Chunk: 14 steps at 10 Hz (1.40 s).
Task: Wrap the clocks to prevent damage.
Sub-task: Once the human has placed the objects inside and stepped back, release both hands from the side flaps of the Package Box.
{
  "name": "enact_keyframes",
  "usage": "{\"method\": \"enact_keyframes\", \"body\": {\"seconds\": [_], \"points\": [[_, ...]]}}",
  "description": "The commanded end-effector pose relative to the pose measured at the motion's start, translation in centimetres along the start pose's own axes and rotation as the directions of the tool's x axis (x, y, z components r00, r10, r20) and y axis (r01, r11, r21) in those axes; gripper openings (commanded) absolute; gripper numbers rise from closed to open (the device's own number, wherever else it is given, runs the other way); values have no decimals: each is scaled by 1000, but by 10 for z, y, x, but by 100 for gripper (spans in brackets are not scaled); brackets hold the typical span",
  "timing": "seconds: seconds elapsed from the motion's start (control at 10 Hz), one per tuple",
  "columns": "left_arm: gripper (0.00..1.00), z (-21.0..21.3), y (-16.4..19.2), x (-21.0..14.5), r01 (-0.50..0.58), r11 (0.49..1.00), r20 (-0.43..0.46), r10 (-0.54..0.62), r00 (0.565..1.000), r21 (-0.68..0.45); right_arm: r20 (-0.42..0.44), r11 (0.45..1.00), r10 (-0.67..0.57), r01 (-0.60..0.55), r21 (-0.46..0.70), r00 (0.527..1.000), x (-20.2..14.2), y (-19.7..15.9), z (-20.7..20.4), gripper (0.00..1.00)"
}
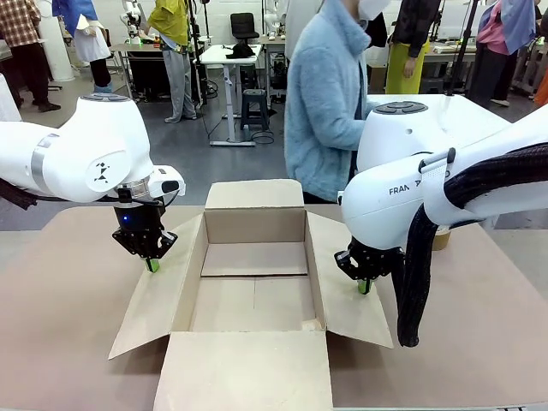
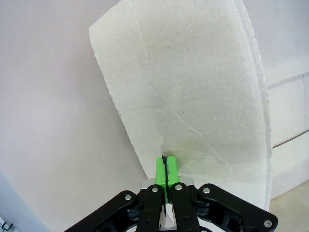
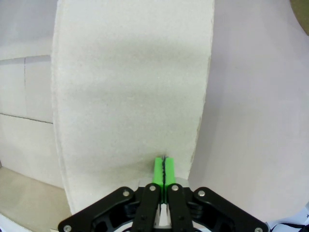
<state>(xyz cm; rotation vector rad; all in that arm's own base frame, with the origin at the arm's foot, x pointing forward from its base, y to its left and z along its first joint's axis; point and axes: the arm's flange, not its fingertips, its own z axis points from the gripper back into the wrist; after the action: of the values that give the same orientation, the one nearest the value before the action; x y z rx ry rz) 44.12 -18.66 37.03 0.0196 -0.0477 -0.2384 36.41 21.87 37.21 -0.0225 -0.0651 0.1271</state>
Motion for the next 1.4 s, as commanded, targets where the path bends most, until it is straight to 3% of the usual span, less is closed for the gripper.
{"method": "enact_keyframes", "body": {"seconds": [0.0,1.3], "points": [[0,-1,1,-1,3,1000,-4,-3,1000,12,-3,1000,-2,2,-9,1000,-1,0,-2,1],[0,-1,1,-1,3,1000,-4,-3,1000,12,-3,1000,-2,2,-9,1000,-1,0,-2,1]]}}
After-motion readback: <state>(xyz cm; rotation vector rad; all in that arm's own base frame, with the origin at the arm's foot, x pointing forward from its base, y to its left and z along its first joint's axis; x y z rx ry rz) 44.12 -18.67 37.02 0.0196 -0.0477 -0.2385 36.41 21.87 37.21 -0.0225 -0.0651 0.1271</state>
